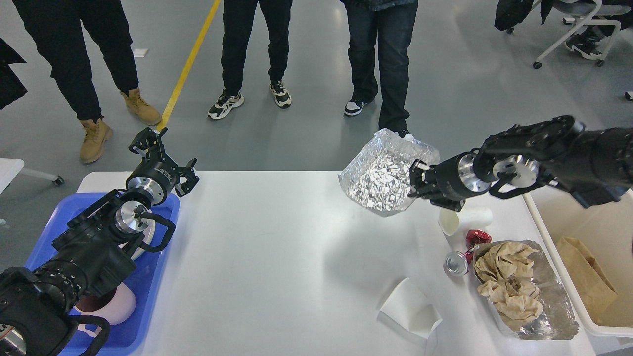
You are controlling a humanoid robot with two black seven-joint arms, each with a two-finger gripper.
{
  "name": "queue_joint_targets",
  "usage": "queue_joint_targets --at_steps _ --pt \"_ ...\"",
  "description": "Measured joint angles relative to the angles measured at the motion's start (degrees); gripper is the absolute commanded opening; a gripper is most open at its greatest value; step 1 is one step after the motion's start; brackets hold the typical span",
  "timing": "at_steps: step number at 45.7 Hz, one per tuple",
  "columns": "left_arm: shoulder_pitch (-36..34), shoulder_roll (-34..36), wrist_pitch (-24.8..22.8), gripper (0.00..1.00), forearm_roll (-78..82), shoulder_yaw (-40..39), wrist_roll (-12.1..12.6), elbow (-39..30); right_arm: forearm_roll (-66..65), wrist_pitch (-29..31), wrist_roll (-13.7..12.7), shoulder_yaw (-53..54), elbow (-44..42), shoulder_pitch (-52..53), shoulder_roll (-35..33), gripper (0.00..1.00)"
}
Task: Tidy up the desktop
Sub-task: 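Lift the crumpled foil and drop it into the white bin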
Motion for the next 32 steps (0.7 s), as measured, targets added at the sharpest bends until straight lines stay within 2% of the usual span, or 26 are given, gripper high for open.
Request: queue_joint_targets --at_steps 10,17,26,32 --pt "0.00 0.00 0.00 0.97 -0.01 0.00 0.00 0.00 -0.84 12.51 0.01 -6.47 3.17 20.59 -7.19 0.00" --pt "0.00 0.00 0.00 0.97 -0.01 0.00 0.00 -0.02 -1.66 18.21 0.02 -9.76 3.23 29.76 -8.92 0.00" --pt "0.00 0.00 0.00 0.97 0.06 0.00 0.00 -0.02 -4.52 17.25 0.02 -13.05 1.28 29.89 -10.14 0.00" --pt "0.00 0.00 0.00 0.97 0.05 0.00 0.00 -0.02 -5.26 12.76 -0.13 -15.28 -3.71 21.72 -13.45 0.00"
